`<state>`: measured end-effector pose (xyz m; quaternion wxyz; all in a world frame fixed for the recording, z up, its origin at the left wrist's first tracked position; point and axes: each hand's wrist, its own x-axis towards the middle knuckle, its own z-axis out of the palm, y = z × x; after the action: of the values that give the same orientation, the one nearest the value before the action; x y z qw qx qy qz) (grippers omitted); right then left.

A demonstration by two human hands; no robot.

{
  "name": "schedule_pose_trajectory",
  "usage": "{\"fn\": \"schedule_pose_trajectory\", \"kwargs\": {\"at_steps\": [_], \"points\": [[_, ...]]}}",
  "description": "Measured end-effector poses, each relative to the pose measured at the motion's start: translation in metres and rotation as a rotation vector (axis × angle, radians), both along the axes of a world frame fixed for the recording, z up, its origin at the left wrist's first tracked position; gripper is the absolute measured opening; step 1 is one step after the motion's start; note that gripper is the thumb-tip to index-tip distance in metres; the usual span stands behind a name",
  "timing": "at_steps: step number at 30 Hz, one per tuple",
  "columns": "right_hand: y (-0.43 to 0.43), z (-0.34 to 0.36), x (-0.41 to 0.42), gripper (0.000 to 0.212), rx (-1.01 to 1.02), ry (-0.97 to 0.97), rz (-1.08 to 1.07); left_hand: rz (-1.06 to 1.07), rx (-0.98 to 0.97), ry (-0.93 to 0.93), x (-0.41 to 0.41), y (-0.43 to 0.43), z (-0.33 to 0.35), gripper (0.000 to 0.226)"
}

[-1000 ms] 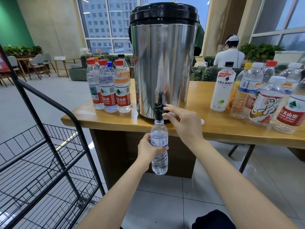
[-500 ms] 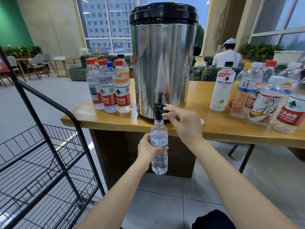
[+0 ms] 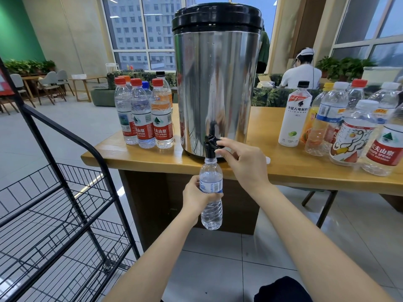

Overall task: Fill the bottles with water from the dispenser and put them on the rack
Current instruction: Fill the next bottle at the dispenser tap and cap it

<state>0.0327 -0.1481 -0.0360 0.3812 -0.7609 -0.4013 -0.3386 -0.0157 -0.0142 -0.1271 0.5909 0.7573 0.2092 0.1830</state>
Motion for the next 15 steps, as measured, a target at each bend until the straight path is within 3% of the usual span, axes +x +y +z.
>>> {"fn": "schedule_pose_trajectory", "kwargs": {"at_steps": [15], "points": [[0.0003, -0.0007, 0.0004, 0.029, 0.003, -0.009, -0.001, -0.001, 0.000, -0.005, -0.0012, -0.0010, 0.0008, 0.071]]}}
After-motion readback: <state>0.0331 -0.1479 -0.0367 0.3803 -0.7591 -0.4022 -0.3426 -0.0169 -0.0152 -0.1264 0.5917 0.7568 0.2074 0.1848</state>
